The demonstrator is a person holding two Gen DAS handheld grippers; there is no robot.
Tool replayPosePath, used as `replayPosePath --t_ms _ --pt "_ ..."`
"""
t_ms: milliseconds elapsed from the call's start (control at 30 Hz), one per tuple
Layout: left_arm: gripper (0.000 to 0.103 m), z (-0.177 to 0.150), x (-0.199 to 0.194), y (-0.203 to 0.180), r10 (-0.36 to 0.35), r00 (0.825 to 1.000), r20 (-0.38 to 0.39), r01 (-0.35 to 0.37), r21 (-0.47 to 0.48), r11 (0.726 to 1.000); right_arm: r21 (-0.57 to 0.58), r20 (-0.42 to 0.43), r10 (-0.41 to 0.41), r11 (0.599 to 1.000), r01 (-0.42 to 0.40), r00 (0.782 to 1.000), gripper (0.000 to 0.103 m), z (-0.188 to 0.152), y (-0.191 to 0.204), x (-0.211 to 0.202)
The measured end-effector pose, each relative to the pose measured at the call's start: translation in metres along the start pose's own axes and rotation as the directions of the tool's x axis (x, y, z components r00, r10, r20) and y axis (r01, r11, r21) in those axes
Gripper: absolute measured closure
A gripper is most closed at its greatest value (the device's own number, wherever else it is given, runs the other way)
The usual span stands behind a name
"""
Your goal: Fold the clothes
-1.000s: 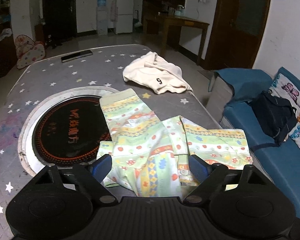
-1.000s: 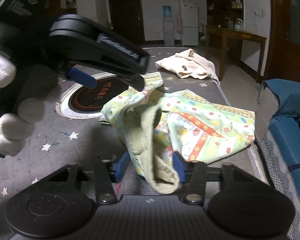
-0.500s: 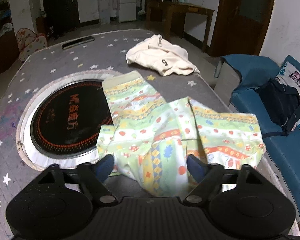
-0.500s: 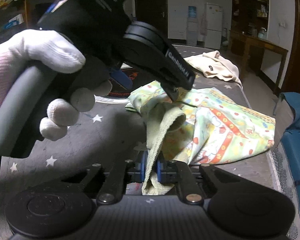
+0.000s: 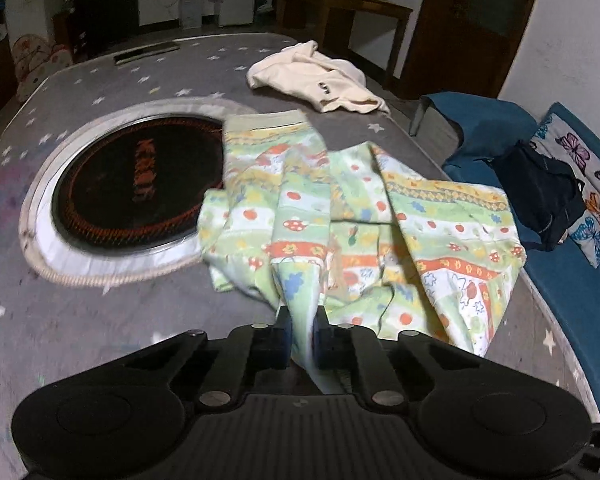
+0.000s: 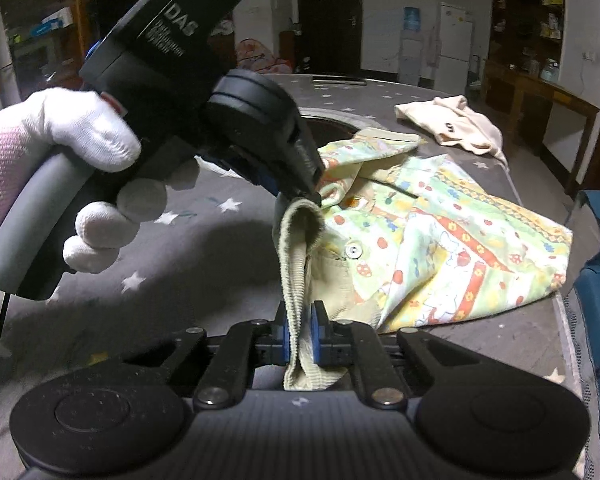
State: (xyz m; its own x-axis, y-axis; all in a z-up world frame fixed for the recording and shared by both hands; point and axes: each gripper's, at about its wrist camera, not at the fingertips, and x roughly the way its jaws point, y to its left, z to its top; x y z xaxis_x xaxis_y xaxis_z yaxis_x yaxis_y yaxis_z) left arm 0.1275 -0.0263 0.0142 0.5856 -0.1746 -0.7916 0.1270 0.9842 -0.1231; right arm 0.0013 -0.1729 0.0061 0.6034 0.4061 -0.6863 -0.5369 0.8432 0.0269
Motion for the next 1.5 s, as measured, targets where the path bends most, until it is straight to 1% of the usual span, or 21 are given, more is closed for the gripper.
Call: replayPosePath --t_ms 200,300,400,467,600,667,733,800,833,900,967,1067,1167,1267,1300,1367,1400,1467,1500 --pt "0.095 -0.037 -0.021 0.017 0.002 1.000 -0.015 -0.002 -0.016 1.000 -0.029 -0.046 0.101 0.994 -0.103 0.994 0.094 -0.004 0.007 -0.007" --pt "0.096 -0.058 -0.031 0.027 0.003 0.999 -0.033 -0.004 -0.024 1.000 -0.040 -0.073 0.154 0.987 -0.158 0.985 0.094 -0.007 0.010 -0.012" --pt "0.096 -0.076 -0.044 0.034 0.001 0.999 -0.037 -0.002 -0.015 1.000 -0.048 -0.100 0.212 0.975 -0.217 0.972 0.093 -0.010 0.015 -0.017" --pt "0.096 -0.088 -0.053 0.038 -0.001 0.999 -0.038 0.000 -0.008 1.000 -0.050 -0.115 0.252 0.965 -0.259 0.961 0.088 -0.013 0.018 -0.021" --pt "0.097 -0.109 -0.071 0.044 -0.002 0.999 -0.047 0.002 0.002 1.000 -0.043 -0.121 0.299 0.951 -0.306 0.947 0.085 -0.016 0.025 -0.031" --pt "0.097 -0.119 -0.081 0.047 -0.002 0.999 -0.051 0.002 0.007 1.000 -0.023 -0.115 0.319 0.946 -0.323 0.941 0.077 -0.013 0.023 -0.035" --pt "0.097 -0.131 -0.090 0.052 -0.003 0.999 -0.055 0.004 0.009 1.000 0.000 -0.109 0.337 0.941 -0.339 0.935 0.072 -0.009 0.020 -0.040" --pt "0.097 -0.141 -0.100 0.058 -0.009 0.998 -0.059 0.009 -0.003 1.000 0.037 -0.100 0.369 0.929 -0.368 0.924 0.067 -0.005 0.014 -0.043" --pt "0.097 -0.145 -0.104 0.061 -0.011 0.998 -0.062 0.010 -0.010 1.000 0.042 -0.096 0.371 0.928 -0.369 0.924 0.066 -0.003 0.012 -0.044" --pt "0.097 -0.152 -0.111 0.066 -0.013 0.998 -0.068 0.012 -0.014 1.000 0.036 -0.090 0.358 0.934 -0.356 0.929 0.066 0.002 0.011 -0.044" --pt "0.096 -0.158 -0.118 0.069 -0.015 0.997 -0.072 0.014 -0.010 1.000 0.031 -0.088 0.344 0.939 -0.343 0.935 0.062 0.007 0.011 -0.042" --pt "0.096 -0.164 -0.125 0.073 -0.030 0.996 -0.081 0.029 -0.011 1.000 0.037 -0.080 0.336 0.942 -0.334 0.938 0.062 0.013 0.013 -0.042" --pt "0.096 -0.166 -0.128 0.078 -0.031 0.996 -0.083 0.030 -0.015 0.999 0.087 -0.078 0.397 0.916 -0.391 0.914 0.058 0.018 0.009 -0.046" --pt "0.092 -0.168 -0.132 0.083 -0.034 0.996 -0.086 0.033 -0.017 0.999 0.100 -0.035 0.391 0.917 -0.386 0.920 0.056 0.026 0.000 -0.052" --pt "0.089 -0.168 -0.133 0.084 -0.040 0.995 -0.091 0.038 -0.019 0.999 0.105 -0.019 0.387 0.918 -0.383 0.922 0.056 0.029 -0.004 -0.054" --pt "0.083 -0.168 -0.137 0.087 -0.054 0.994 -0.093 0.053 -0.015 0.998 0.080 0.000 0.318 0.945 -0.317 0.948 0.054 0.035 -0.007 -0.056" --pt "0.078 -0.168 -0.140 0.088 -0.059 0.994 -0.090 0.059 -0.005 0.998 0.072 0.004 0.286 0.956 -0.285 0.958 0.053 0.039 -0.008 -0.054" --pt "0.072 -0.166 -0.148 0.090 -0.067 0.995 -0.077 0.069 0.019 0.997 0.064 0.007 0.231 0.971 -0.231 0.973 0.053 0.047 -0.013 -0.045" --pt "0.064 -0.164 -0.152 0.091 -0.075 0.995 -0.069 0.077 0.027 0.997 0.058 0.007 0.205 0.977 -0.205 0.979 0.053 0.050 -0.015 -0.040"
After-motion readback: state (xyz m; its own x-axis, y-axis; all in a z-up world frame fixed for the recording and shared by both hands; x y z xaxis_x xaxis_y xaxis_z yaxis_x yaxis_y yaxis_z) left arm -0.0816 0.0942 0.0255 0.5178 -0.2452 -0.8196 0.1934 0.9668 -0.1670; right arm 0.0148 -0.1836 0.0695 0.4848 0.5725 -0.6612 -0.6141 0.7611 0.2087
